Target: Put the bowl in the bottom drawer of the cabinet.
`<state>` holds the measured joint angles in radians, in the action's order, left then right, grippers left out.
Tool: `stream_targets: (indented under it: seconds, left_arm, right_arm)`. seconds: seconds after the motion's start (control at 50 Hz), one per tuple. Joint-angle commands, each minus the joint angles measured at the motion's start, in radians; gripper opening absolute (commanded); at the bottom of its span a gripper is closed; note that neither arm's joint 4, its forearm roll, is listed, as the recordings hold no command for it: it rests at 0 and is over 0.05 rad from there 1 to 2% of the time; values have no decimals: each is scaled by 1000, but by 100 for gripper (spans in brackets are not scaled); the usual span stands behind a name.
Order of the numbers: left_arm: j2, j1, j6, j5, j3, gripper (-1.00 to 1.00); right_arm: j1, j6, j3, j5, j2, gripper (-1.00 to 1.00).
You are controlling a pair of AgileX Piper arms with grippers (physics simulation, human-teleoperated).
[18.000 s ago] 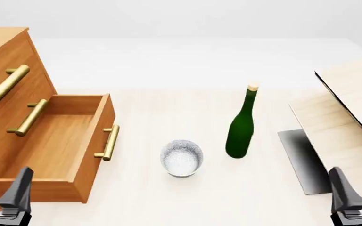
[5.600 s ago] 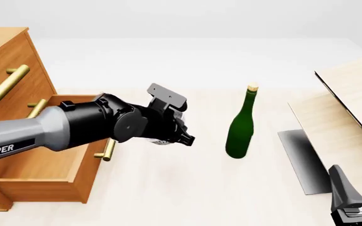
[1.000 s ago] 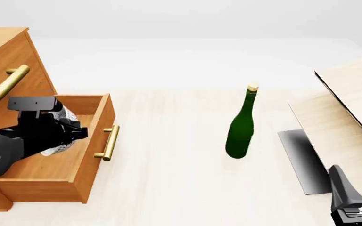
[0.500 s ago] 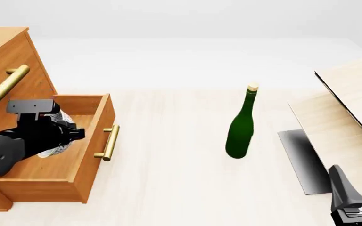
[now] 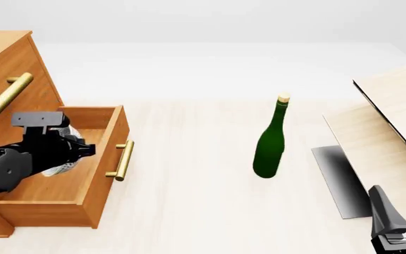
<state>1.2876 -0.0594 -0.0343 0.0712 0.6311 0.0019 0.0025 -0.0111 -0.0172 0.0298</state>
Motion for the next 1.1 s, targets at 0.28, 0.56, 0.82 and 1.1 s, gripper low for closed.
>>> stream_targets:
  seconds: [0.28, 0.56, 0.82, 1.1]
  left_arm:
    - [52, 44, 35, -42, -13, -100]
    - [70, 62, 44, -52, -15, -100]
    - [91, 70, 48, -73, -25, -100]
    - [101, 113, 103, -89, -35, -100]
  right_arm:
    - [0, 0, 0, 0, 0, 100]
    - [0, 0, 0, 0, 0, 100]
    - [0, 0, 0, 0, 0, 100]
    - [0, 0, 0, 0, 0, 100]
